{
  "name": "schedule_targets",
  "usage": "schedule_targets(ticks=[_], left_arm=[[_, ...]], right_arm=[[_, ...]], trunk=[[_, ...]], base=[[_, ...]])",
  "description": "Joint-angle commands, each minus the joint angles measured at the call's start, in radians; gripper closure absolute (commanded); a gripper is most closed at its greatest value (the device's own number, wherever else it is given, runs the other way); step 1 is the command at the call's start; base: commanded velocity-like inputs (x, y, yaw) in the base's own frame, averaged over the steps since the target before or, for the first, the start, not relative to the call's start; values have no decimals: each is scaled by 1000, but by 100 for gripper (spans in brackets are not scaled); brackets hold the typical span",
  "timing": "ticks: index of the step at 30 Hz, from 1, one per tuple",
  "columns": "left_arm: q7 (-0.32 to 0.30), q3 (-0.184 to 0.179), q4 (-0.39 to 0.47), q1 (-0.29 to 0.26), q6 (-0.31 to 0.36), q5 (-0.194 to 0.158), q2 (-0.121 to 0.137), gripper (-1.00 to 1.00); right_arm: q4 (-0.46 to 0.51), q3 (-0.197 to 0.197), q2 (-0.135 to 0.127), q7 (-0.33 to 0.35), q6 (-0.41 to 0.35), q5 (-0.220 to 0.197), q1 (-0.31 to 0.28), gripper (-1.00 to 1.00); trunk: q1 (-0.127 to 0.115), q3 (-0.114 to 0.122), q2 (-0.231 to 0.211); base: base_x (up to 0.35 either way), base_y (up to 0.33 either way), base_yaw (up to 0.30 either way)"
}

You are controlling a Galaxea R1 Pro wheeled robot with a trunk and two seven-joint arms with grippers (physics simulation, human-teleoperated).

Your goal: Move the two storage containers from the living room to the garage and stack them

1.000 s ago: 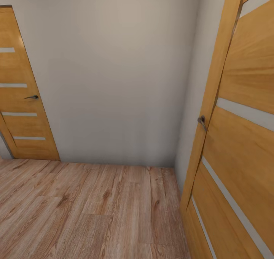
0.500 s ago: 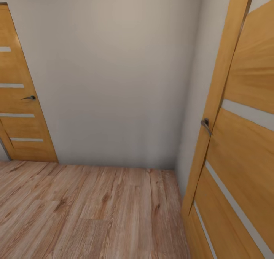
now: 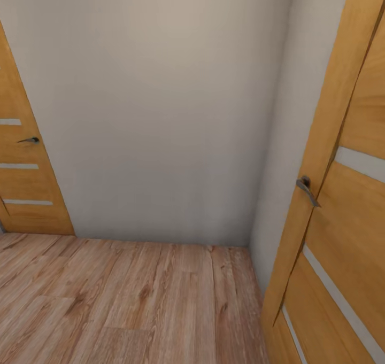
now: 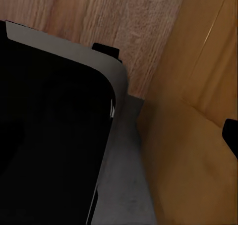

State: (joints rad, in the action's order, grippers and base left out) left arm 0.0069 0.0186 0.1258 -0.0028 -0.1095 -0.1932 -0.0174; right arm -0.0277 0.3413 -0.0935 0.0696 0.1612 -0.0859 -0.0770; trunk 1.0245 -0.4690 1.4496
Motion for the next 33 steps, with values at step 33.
schedule_targets(ticks=[33], left_arm=[[1, 1, 1, 0, -4, -3, -1, -100]], right_arm=[[-3, 7, 0, 4, 6, -9, -1, -100]], trunk=[[1, -1, 0]], base=[[61, -9, 85]])
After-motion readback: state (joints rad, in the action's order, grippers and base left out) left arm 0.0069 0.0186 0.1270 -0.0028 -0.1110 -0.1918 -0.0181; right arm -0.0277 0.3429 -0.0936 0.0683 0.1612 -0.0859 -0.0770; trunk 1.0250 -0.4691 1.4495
